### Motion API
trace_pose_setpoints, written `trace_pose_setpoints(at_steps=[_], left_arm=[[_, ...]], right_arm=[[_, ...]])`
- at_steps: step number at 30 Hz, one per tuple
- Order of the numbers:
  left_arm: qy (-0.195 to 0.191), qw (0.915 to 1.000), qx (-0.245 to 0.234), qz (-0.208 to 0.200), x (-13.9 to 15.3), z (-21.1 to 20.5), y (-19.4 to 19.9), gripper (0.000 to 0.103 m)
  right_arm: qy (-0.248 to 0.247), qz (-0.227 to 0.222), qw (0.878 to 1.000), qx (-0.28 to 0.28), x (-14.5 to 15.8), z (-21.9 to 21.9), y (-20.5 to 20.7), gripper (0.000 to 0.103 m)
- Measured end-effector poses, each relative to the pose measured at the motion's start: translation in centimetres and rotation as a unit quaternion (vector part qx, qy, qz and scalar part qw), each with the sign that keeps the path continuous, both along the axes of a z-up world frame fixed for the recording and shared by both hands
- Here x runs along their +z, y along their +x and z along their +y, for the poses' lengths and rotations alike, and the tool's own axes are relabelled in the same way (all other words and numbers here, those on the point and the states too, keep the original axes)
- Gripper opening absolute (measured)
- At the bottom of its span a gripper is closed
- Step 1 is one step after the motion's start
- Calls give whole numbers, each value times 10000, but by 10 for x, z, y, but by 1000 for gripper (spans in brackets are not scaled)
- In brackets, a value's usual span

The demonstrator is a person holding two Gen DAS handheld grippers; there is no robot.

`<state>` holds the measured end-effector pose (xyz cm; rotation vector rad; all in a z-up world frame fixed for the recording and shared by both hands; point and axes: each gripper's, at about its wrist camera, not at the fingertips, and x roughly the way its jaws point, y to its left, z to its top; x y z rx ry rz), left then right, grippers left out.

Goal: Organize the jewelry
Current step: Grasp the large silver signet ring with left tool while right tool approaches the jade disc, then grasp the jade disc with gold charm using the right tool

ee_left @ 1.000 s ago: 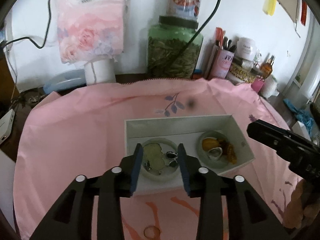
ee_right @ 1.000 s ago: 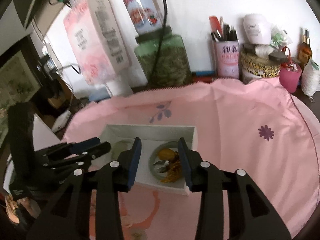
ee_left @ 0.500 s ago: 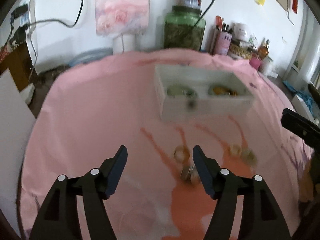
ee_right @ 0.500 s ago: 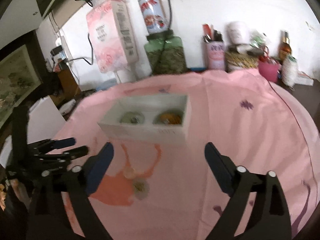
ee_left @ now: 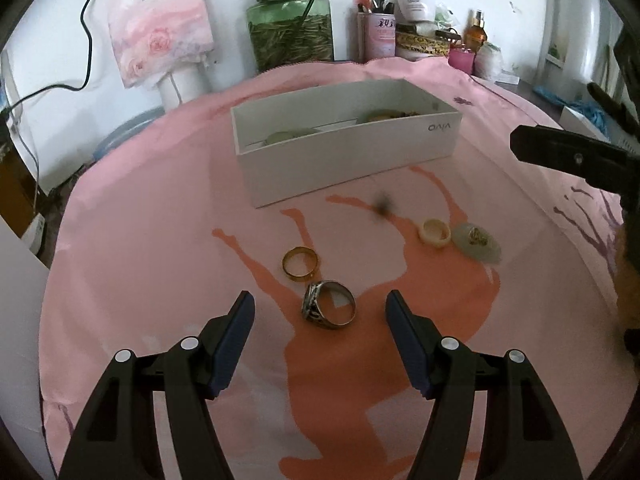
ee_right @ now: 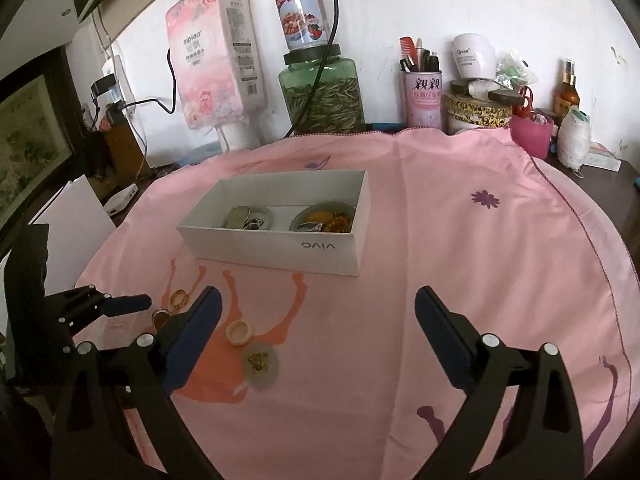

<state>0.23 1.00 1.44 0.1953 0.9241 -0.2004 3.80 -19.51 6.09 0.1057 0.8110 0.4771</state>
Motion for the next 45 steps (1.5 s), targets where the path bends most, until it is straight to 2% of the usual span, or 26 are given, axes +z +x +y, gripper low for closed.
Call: trace_pose_setpoints(at_steps=[4, 6, 8, 12, 15, 17, 20, 22, 25, 35, 36, 39, 41, 45], left_arm=[[211, 9989, 401, -72, 0, 17, 6, 69], [-29, 9974, 718, 48, 2, 35, 13, 69], [-289, 9961, 824, 110, 5, 46, 14, 67], [-478, 9958, 782, -8, 13, 45, 12, 65], [-605, 9957, 695, 66, 13, 44, 13, 56], [-738, 9950, 655, 182, 11, 44, 15, 45], [-837, 9941, 616, 319, 6, 43, 17, 39], [-788, 9947, 600, 289, 6, 41, 17, 37], [-765, 9952, 546, 260, 5, 37, 17, 29], [-890, 9925, 815, 206, 8, 49, 19, 28], [-904, 9920, 859, 212, 8, 51, 20, 28], [-953, 9909, 925, 230, 8, 55, 21, 28], [-944, 9909, 924, 245, 8, 55, 22, 28], [-908, 9916, 887, 259, 7, 54, 22, 28]], right_arm=[[-26, 29, 10000, -18, -1, 0, 0, 92], [0, 36, 10000, -17, -1, 0, -1, 92], [52, 37, 10000, 16, 1, 0, -2, 92], [89, 6, 9999, 59, 4, 0, -4, 92], [117, 89, 9999, 84, 2, 0, -3, 92], [151, 153, 9997, 105, 1, 0, -3, 92], [235, 253, 9993, 137, 0, 0, -2, 92], [283, 323, 9989, 169, -1, 0, 0, 92], [385, 436, 9981, 202, -3, -1, 1, 92], [515, 673, 9957, 363, -6, 0, 2, 92], [519, 720, 9951, 430, -7, 1, 2, 91], [407, 795, 9938, 666, -10, 9, 0, 78], [254, 834, 9927, 837, -14, 17, -2, 65], [-50, 867, 9899, 1118, -20, 30, -7, 53]])
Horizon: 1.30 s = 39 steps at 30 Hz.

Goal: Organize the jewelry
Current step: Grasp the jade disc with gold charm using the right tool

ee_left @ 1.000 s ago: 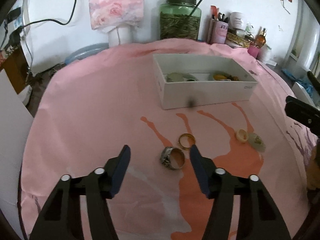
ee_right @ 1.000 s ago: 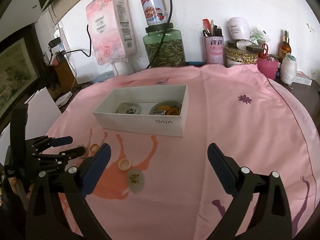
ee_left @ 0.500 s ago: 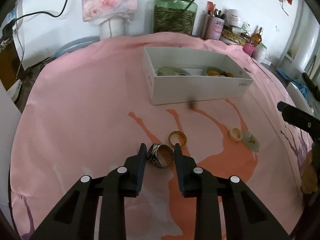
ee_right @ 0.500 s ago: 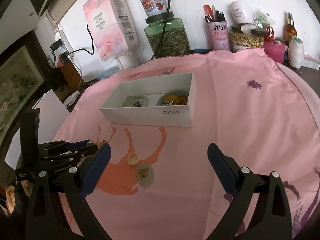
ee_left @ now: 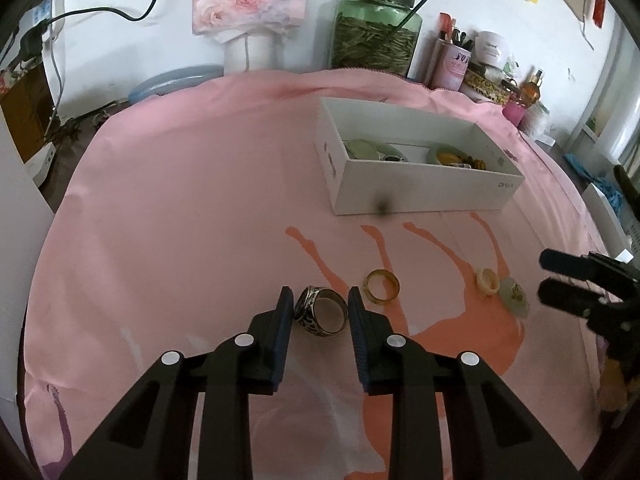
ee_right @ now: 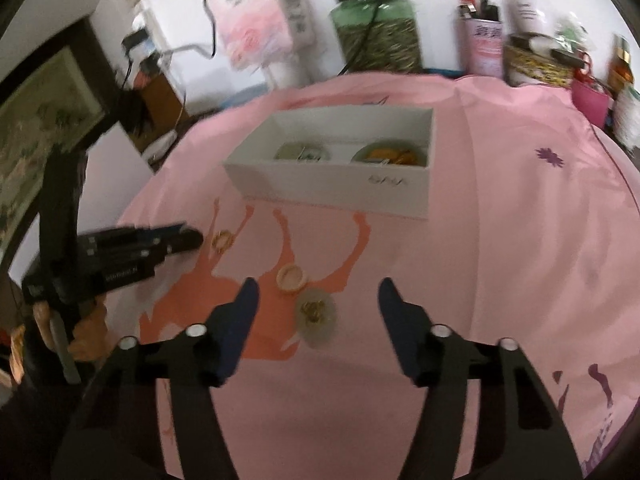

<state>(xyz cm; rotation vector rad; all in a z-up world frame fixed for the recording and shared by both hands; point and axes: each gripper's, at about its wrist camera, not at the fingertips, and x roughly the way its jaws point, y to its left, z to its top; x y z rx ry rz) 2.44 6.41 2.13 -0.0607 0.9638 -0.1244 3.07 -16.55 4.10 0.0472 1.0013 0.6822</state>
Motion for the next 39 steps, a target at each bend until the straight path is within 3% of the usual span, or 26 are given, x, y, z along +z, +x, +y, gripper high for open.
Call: trace_pose_setpoints(at_steps=[11, 14, 26, 39], left_arm=[[-15, 10000, -49, -8, 1, -1, -1, 28], [37, 9999, -130, -15, 0, -6, -2, 28], [159, 9993, -303, -168, 4, -16, -9, 28], [403, 9979, -489, -91, -1, -27, -10, 28]], right_arm=[[-698, -283, 9966, 327, -13, 22, -10, 39], [-1063, -616, 9918, 342, -14, 30, -16, 24], [-702, -688, 9951, 110, 0, 14, -11, 24], [-890, -497, 9946, 166, -15, 21, -10, 24]])
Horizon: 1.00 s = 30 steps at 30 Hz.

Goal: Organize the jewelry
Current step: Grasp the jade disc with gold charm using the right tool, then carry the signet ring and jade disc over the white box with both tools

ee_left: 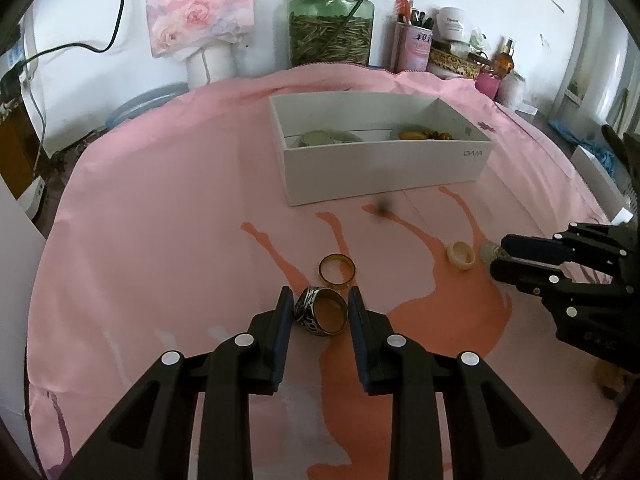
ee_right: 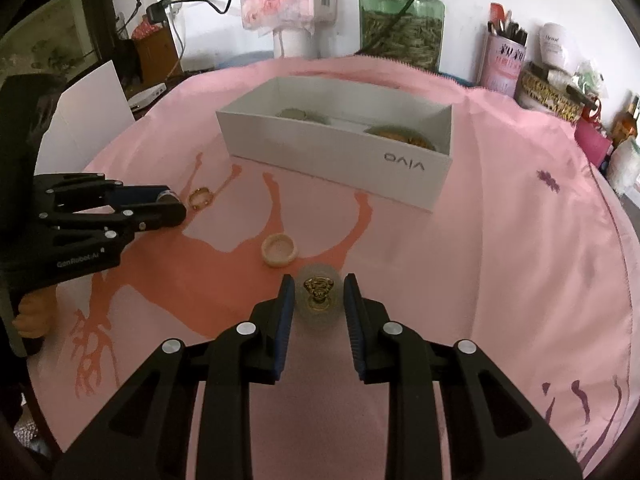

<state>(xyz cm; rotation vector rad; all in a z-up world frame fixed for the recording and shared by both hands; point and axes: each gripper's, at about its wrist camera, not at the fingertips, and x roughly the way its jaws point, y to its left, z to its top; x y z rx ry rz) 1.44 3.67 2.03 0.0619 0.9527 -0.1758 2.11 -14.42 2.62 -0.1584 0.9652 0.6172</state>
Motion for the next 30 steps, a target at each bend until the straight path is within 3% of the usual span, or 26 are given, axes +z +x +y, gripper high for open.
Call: trace_pose_setpoints(at_steps=[11, 23, 26, 30], left_arm=[[-162, 9988, 116, -441, 20, 4, -10, 28], [-141, 9990, 135, -395, 18, 5, -10, 28], [-197, 9988, 252, -374, 21, 6, -3, 28], [-329, 9977, 314, -501, 46, 6, 10, 28]], right_arm=[[511, -319, 9980, -215, 25, -15, -3, 24], [521, -268, 9980, -232, 23, -15, 0, 24], [749, -306, 9961, -344, 32, -22, 2, 24], [1044, -422, 9922, -529, 58, -30, 15, 24]])
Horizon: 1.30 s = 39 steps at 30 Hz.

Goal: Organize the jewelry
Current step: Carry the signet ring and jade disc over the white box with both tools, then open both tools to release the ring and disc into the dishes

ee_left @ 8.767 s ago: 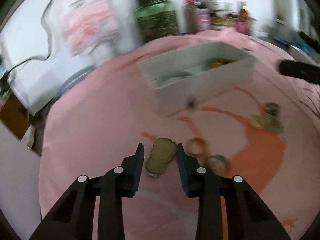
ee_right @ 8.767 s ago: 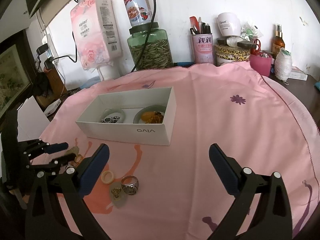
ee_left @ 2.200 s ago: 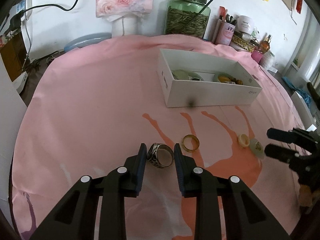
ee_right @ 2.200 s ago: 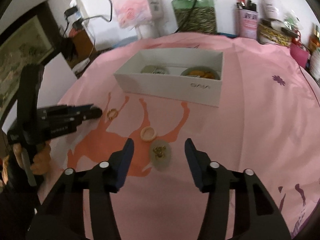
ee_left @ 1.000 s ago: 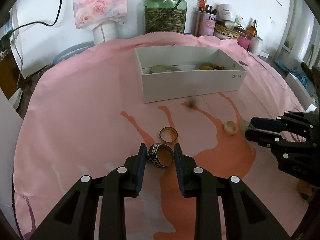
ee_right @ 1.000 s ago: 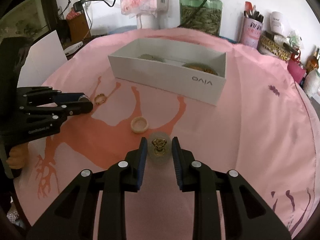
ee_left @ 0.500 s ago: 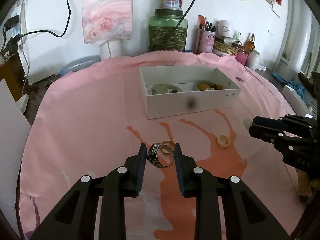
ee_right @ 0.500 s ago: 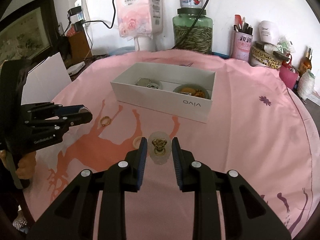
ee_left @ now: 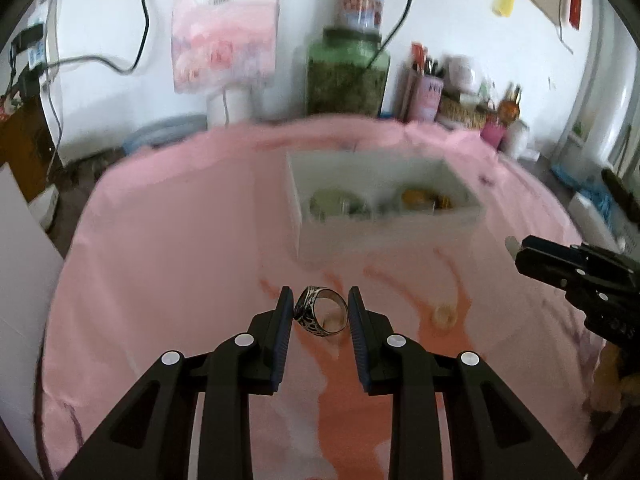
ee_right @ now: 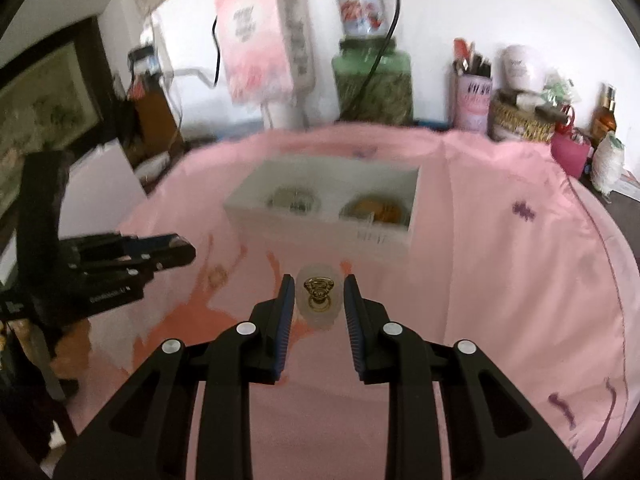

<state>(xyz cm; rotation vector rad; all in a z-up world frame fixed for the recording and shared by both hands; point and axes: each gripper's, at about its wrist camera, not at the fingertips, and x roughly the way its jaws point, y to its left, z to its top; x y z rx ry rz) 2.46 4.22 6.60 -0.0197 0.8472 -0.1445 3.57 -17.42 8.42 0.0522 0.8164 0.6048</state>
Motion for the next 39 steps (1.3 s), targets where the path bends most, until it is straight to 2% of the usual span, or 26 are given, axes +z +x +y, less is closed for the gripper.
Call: trace_pose_setpoints(at_steps=[3, 5, 9, 13, 18, 20, 25, 39], left_arm=[[-8, 9997, 16, -242, 27, -6, 17, 28], [-148, 9993, 39, -330, 43, -9, 32, 28], [-251, 9984, 103, -487, 57, -16, 58, 28], [-560, 9980, 181, -249, 33, -15, 81, 28], [-317, 9990, 221, 207, -3, -14, 98, 28], [-393, 9985, 227, 306, -9, -12, 102, 28], [-196, 9993, 174, 278, -15, -19, 101, 28], [-108, 9993, 78, 357, -23, -27, 103, 28]], right_arm=[[187, -199, 9996, -85, 31, -1, 16, 24], [307, -230, 9992, -123, 44, -1, 29, 24], [502, -157, 9984, -227, 50, 5, 61, 24], [589, 296, 9974, -299, 18, 14, 92, 24], [353, 715, 9962, -348, -20, 17, 112, 24], [326, 762, 9959, -355, -25, 16, 115, 24], [294, 791, 9958, -360, -30, 17, 116, 24], [252, 841, 9955, -368, -36, 20, 119, 25]])
